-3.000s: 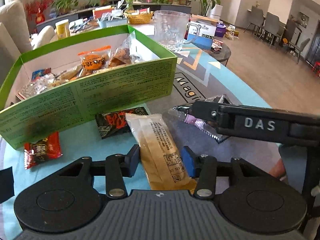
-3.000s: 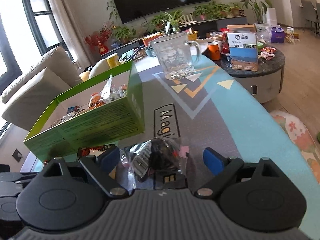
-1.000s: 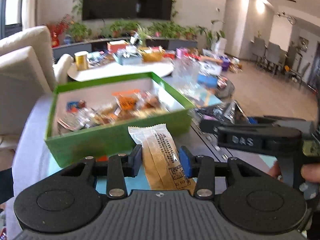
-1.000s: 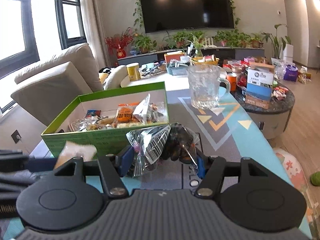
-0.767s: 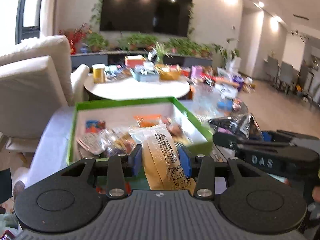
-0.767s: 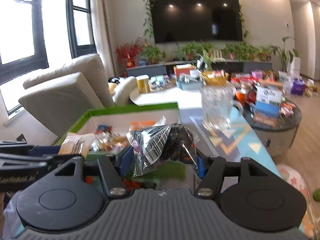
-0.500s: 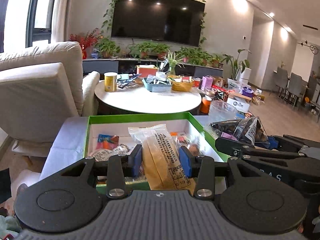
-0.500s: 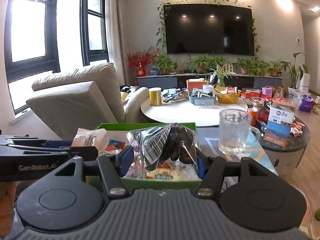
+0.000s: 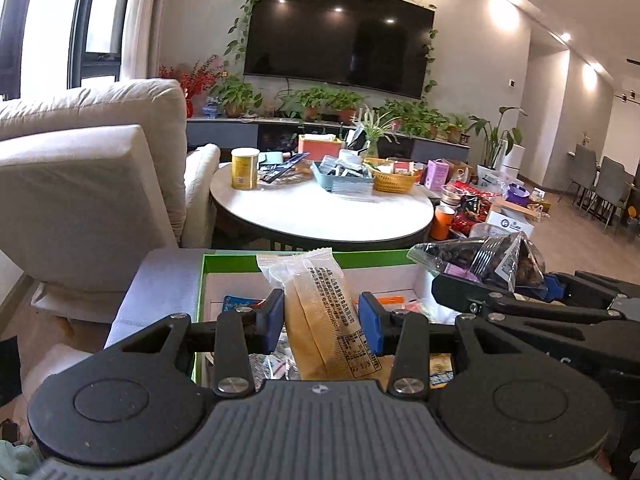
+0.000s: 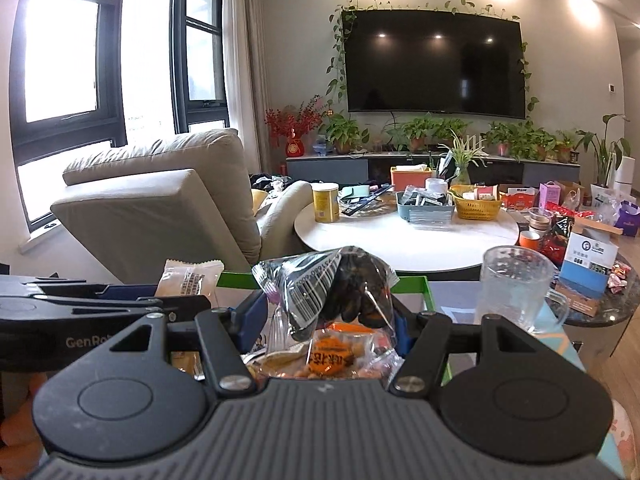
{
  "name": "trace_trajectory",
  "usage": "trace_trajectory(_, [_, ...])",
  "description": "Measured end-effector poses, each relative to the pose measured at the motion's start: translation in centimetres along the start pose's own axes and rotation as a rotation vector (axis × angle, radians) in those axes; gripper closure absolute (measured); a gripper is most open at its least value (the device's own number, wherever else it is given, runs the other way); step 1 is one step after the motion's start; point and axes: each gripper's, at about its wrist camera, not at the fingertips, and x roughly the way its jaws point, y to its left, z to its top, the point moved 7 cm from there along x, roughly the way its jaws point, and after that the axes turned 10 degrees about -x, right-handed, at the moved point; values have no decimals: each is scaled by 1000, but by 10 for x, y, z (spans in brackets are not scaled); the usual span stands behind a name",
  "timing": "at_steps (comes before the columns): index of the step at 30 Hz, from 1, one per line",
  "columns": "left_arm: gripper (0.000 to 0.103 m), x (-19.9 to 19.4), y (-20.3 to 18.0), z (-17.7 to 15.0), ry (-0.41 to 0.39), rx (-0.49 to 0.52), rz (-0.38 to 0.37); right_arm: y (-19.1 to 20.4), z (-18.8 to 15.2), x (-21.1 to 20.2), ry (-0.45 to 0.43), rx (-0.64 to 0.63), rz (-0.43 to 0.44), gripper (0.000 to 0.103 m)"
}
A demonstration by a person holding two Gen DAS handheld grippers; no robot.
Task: Organize snacks
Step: 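Carry bread bag and dark snack bag over the box and open both grippers, then withdraw from the box and reach both grippers toward red and black candy packets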
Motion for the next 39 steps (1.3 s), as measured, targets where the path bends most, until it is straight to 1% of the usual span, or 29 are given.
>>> trace_trajectory(9, [65, 30, 18, -12, 53, -28, 24, 4, -6, 26, 52, -13, -11, 61])
trace_trajectory(17, [64, 36, 27, -16, 87, -53, 39, 6, -11, 41, 101, -1, -34, 60])
trace_trajectory(18, [61, 38, 28, -16, 92, -58, 47, 7, -12, 42, 110, -6, -41, 60])
trace_trajectory(21, [59, 39, 30, -19, 112, -64, 59, 8, -15, 39, 113, -11, -64, 60])
trace_trajectory(23, [55, 38, 31, -21, 118, -71, 57, 7, -15, 33, 98, -4, -64, 60])
trace_trajectory(28, [54, 31, 27, -22, 118, -46, 57, 4, -12, 21, 73, 18, -83, 60])
trace_trajectory(31, [54, 25, 25, -21, 108, -39, 56, 2, -13, 13, 66, 18, -92, 60])
trace_trajectory(36, [54, 7, 30, -19, 76, -59, 55, -3, -21, -3, 66, 34, -100, 60])
trace_trajectory(39, [54, -8, 43, -19, 46, -90, 79, -6, -31, -13, 86, 36, -121, 60])
